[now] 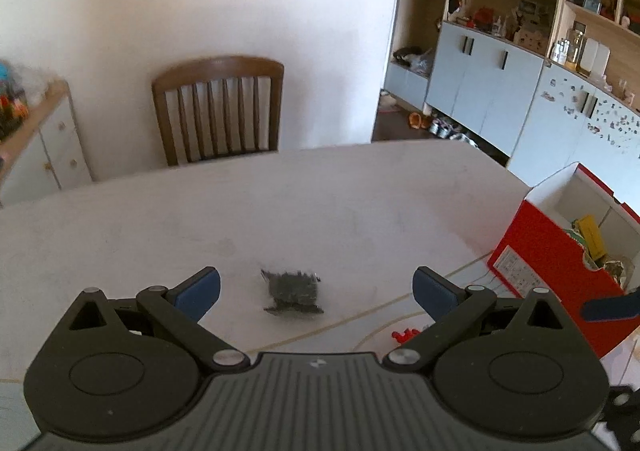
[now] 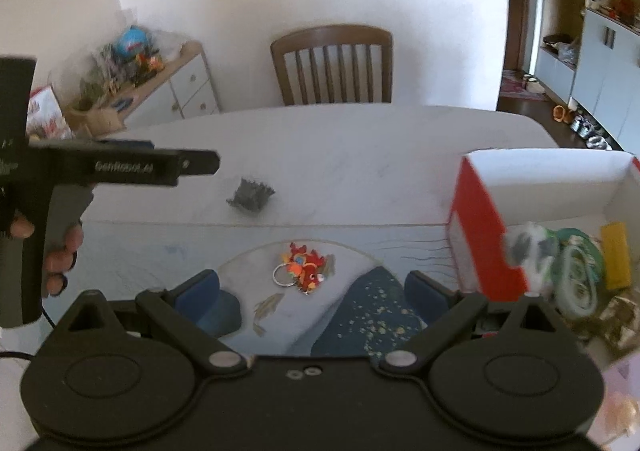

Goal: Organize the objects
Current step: 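Move the left gripper to the dark bag while the right approaches the red plush keychain, then grasp the dark bag with the left gripper while the right grasps the red plush keychain, then carry the dark bag with the left gripper while the right carries the plush over the red box, then lower both grippers into the red box and open them to release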

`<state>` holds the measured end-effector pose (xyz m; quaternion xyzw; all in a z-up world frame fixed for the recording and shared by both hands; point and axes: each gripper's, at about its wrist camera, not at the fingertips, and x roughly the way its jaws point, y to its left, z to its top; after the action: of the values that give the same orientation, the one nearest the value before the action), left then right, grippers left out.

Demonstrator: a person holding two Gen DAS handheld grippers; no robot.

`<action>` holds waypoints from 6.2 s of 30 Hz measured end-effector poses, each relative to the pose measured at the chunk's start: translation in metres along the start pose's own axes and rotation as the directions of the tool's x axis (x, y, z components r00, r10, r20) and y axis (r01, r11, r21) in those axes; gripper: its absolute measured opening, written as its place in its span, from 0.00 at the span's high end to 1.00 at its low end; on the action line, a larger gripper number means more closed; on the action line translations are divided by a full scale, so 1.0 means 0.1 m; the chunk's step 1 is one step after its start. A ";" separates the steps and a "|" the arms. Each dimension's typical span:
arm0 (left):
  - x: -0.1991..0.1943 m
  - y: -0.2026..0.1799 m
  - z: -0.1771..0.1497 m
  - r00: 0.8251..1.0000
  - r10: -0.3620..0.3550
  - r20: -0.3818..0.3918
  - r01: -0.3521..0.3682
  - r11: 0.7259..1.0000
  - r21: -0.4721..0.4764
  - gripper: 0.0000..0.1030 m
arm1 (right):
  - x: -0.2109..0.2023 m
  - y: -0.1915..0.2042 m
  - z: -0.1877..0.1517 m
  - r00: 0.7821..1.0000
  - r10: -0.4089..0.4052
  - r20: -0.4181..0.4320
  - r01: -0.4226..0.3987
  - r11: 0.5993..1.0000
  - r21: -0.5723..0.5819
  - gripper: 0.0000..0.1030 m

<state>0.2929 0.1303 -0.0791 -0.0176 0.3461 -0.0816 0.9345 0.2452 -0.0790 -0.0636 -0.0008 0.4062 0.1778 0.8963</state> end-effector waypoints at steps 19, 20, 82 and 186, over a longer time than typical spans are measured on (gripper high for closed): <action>0.90 0.20 -0.21 0.996 0.061 -0.062 -0.061 0.998 0.000 0.00 | 1.03 -0.02 0.02 0.993 -0.039 -0.107 0.038 0.999 -0.013 0.18; 0.92 0.20 -0.21 0.996 0.061 -0.062 -0.061 0.998 -0.005 0.00 | 1.06 -0.03 0.02 0.993 -0.039 -0.112 0.038 0.999 -0.011 0.20; -0.24 -0.73 -0.17 0.990 -0.057 -0.130 0.072 0.991 0.114 0.57 | -0.26 -0.07 0.02 1.000 -0.025 -0.015 0.025 0.998 0.052 0.67; 0.57 -3.30 0.19 0.975 -0.112 -0.190 0.146 0.974 0.175 0.37 | -0.88 -2.52 -0.22 0.996 -0.089 0.002 0.089 0.995 -0.055 0.52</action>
<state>0.3016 -0.2052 -0.0724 0.0553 0.4175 -0.1757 0.8898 0.2559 -0.3461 -0.0505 -0.0437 0.4008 0.1488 0.9029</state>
